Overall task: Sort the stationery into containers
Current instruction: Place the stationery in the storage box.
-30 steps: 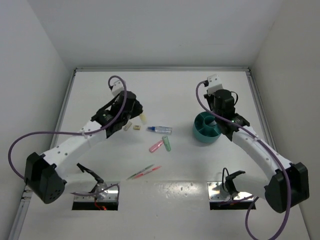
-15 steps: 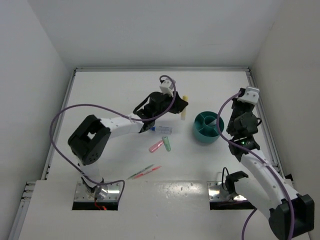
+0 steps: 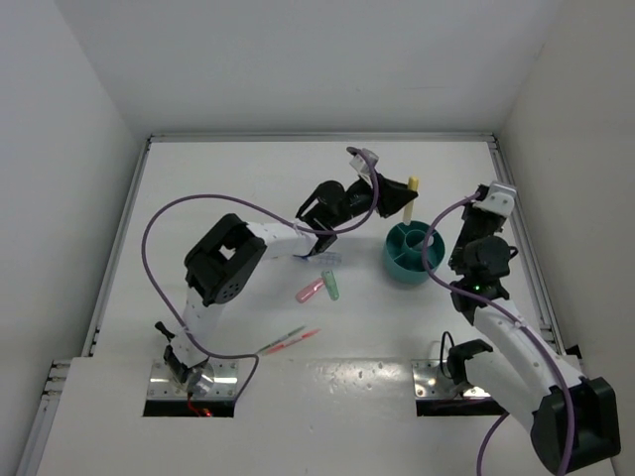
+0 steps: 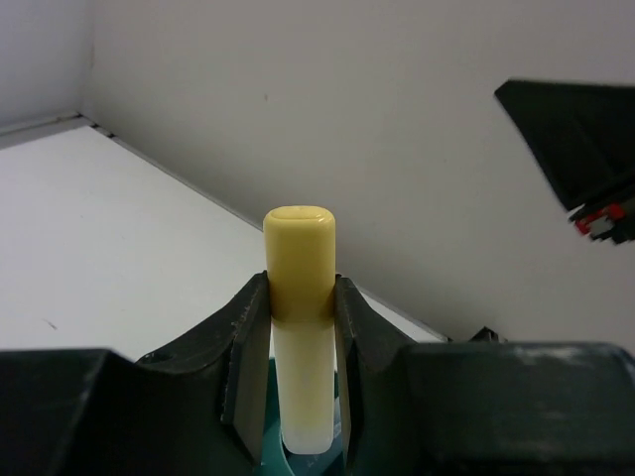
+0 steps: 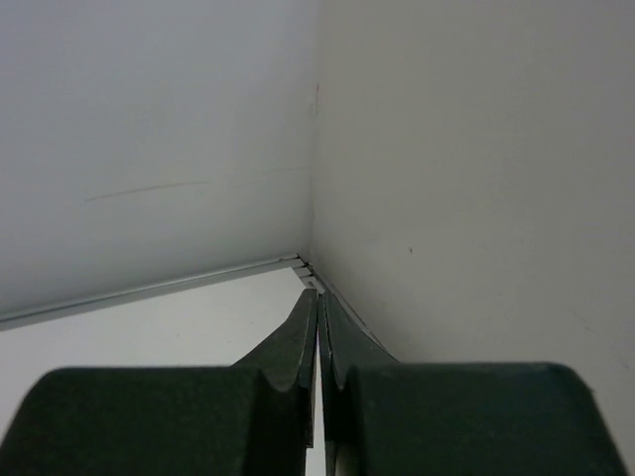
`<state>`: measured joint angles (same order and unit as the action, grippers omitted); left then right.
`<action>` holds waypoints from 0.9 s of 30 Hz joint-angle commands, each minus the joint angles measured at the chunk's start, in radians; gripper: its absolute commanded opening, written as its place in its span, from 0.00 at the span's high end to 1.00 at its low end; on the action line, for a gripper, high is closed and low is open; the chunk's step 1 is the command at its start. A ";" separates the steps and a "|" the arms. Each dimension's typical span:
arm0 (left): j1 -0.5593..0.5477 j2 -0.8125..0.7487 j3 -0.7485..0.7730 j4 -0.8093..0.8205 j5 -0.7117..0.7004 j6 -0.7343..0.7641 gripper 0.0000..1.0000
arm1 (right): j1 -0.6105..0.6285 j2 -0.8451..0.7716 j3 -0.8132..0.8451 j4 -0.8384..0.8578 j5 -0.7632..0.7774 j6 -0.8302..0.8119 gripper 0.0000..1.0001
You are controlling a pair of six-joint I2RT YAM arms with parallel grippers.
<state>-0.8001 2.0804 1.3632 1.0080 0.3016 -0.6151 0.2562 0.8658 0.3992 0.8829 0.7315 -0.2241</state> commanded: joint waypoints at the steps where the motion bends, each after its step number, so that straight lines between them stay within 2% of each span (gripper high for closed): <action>1: -0.025 0.053 0.068 0.164 0.117 -0.011 1.00 | -0.008 -0.004 -0.016 0.137 -0.011 -0.023 1.00; 6: -0.034 0.116 0.109 0.237 0.145 -0.020 1.00 | -0.017 -0.004 -0.036 0.157 -0.023 -0.034 1.00; 15: -0.053 0.164 0.111 0.248 0.174 -0.051 1.00 | -0.017 0.006 -0.036 0.157 -0.032 -0.034 1.00; 27: -0.062 0.202 0.109 0.179 0.174 -0.009 1.00 | -0.035 -0.004 -0.036 0.157 -0.032 -0.006 1.00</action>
<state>-0.8513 2.2642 1.4509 1.1439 0.4511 -0.6552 0.2283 0.8719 0.3626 0.9722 0.7063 -0.2581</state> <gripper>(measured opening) 0.316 0.002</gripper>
